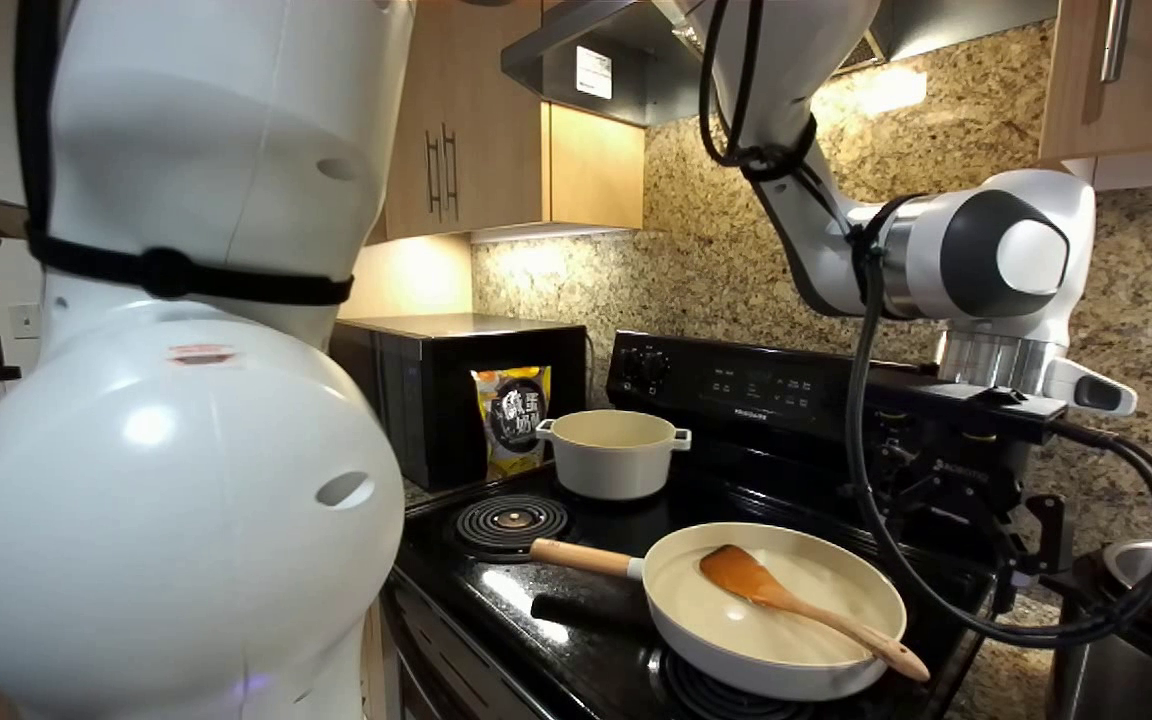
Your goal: Use the wooden spatula to stir the pan
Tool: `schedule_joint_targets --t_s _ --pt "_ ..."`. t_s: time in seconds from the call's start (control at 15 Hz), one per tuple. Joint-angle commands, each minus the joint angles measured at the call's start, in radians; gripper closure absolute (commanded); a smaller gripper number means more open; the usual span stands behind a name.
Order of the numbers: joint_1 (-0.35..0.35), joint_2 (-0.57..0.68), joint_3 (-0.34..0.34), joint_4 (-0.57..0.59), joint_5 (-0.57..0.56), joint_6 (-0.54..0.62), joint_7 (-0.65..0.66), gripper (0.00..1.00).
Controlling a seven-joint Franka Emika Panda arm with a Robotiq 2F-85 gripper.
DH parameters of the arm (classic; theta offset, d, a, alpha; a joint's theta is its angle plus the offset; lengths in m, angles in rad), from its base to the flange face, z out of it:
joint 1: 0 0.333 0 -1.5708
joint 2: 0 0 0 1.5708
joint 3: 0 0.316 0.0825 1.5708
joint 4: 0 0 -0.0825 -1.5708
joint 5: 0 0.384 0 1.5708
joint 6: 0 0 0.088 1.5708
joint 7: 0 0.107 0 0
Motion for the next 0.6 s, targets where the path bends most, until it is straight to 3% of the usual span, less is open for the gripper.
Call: schedule_joint_targets --t_s 0.0,0.53 --pt "-0.01 -0.043 0.014 -0.04 -0.031 0.033 0.018 0.0" --pt "-0.002 -0.054 0.018 -0.057 -0.078 0.042 0.031 0.0"
